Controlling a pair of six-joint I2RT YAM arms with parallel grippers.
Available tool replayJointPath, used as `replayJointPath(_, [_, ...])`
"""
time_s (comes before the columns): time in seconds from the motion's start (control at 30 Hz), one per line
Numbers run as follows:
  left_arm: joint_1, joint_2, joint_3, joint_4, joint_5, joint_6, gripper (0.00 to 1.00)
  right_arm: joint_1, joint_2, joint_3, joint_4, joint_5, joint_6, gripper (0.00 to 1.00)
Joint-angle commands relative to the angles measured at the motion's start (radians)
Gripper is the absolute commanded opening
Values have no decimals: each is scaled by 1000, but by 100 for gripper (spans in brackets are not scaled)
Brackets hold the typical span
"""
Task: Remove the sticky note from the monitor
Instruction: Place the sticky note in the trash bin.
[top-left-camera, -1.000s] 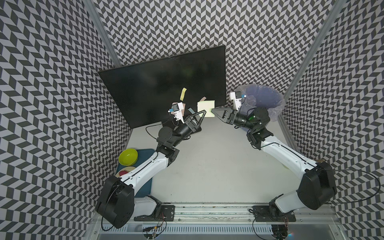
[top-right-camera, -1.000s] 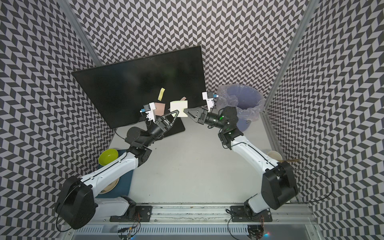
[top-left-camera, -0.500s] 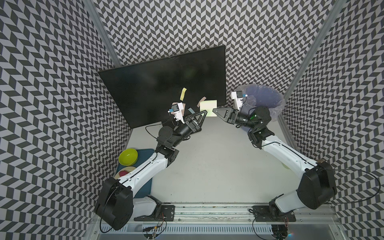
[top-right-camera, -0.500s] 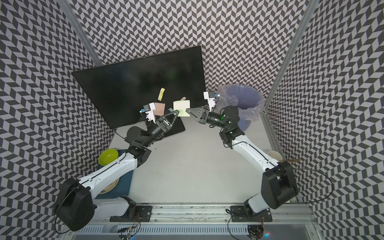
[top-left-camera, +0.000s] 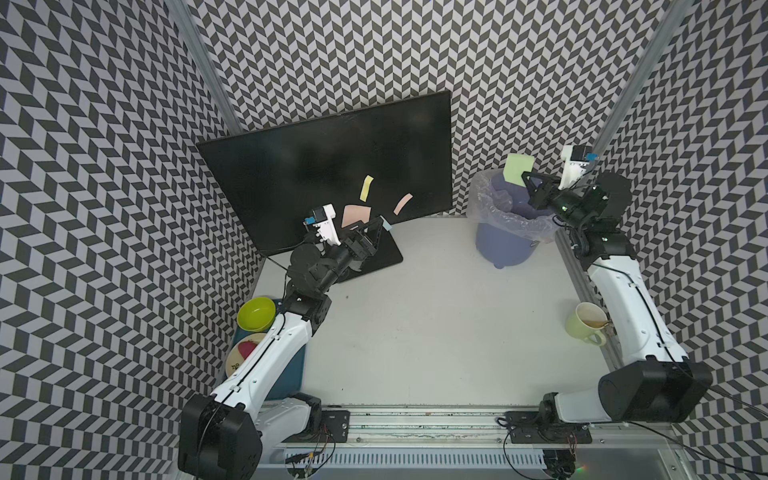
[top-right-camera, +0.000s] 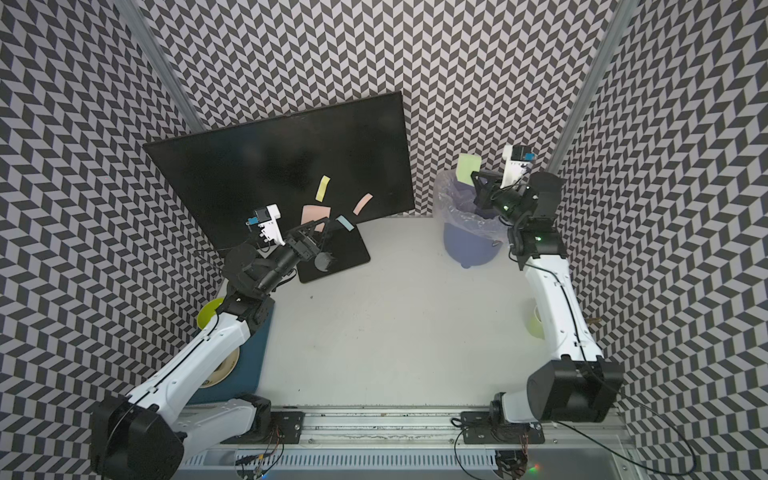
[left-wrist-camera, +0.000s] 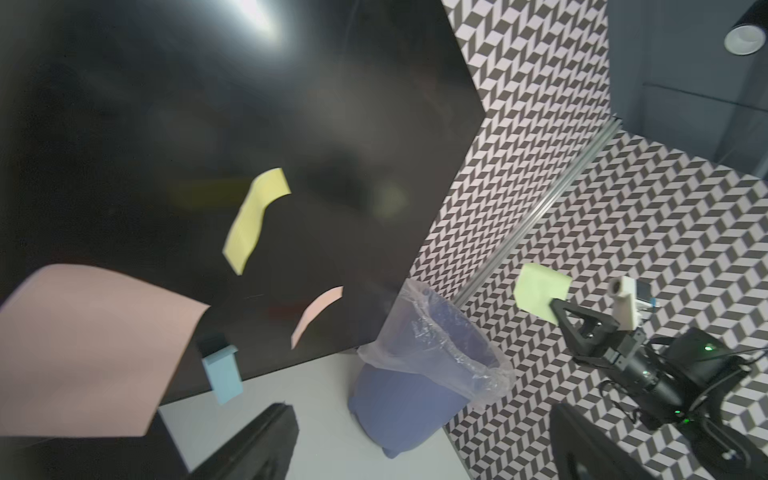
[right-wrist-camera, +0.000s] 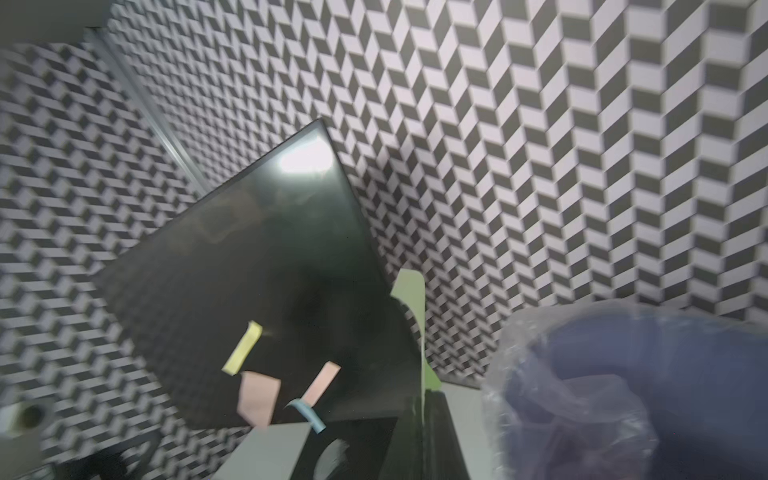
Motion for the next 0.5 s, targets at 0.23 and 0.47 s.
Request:
replayJointPath(0.23, [96,-23,16,-199,-51,115,100,-18,169,172,-257,292,-290,16])
replayJointPath(0.47, [148,-7,20,-265,-67,167,100,-18,144,143,-258,303,-292,64])
